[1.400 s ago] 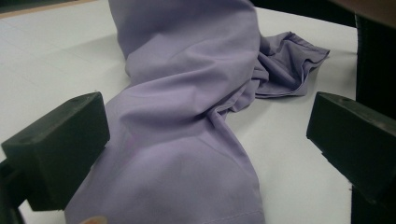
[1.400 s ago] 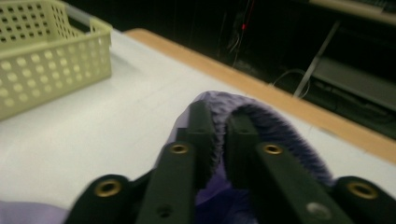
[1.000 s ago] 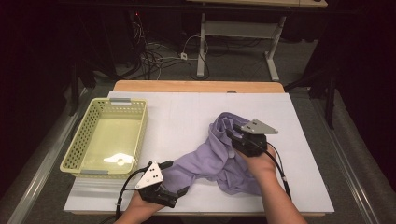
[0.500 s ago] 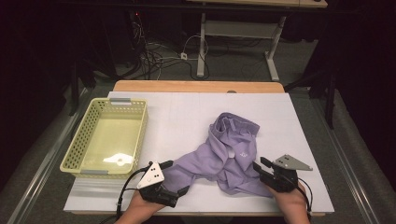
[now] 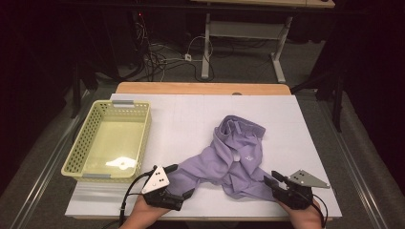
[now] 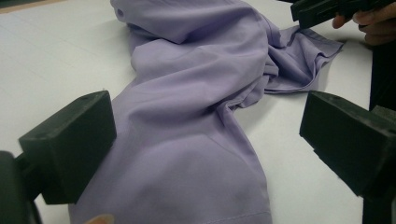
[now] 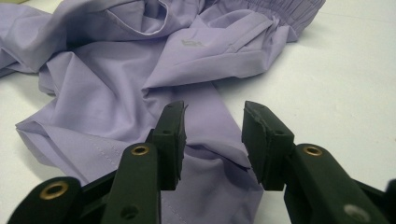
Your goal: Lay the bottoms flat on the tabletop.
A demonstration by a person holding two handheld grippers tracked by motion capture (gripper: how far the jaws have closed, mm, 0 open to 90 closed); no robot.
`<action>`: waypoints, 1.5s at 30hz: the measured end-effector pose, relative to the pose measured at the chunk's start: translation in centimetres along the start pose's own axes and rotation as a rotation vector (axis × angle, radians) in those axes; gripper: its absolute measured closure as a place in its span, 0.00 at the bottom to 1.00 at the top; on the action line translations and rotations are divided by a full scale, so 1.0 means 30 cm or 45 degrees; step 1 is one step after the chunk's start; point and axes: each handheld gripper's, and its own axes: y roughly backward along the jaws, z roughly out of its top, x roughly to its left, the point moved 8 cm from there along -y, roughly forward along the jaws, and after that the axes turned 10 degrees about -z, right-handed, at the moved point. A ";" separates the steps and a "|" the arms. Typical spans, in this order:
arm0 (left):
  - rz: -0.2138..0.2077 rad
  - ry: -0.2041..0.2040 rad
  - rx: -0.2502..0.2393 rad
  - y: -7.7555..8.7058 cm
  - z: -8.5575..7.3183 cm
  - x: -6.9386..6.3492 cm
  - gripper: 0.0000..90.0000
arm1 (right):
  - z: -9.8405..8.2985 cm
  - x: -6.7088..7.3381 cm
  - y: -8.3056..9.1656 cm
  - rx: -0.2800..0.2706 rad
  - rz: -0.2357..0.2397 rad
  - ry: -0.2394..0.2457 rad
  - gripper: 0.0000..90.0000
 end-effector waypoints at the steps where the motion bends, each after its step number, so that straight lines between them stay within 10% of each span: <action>1: 0.003 0.000 0.000 0.000 0.000 0.000 0.03 | 0.000 0.001 0.001 0.000 0.004 -0.004 0.68; 11: -0.010 0.043 -0.015 -0.042 0.089 -0.039 0.04 | 0.009 0.003 -0.001 -0.005 0.010 -0.007 0.68; 19: -0.076 -0.077 0.081 -0.223 0.154 -0.143 0.21 | 0.012 0.001 0.007 -0.013 0.012 -0.009 0.69; 26: 0.088 -0.113 0.277 -0.327 0.141 -0.067 0.49 | 0.012 0.002 0.005 -0.012 0.021 -0.008 0.69; 31: 0.102 -0.103 0.271 -0.302 0.136 -0.031 0.93 | 0.010 0.004 0.007 -0.012 0.026 -0.006 0.69; 45: 0.143 0.091 0.053 -0.038 0.057 0.076 0.95 | 0.005 0.042 -0.003 0.008 0.053 0.044 0.71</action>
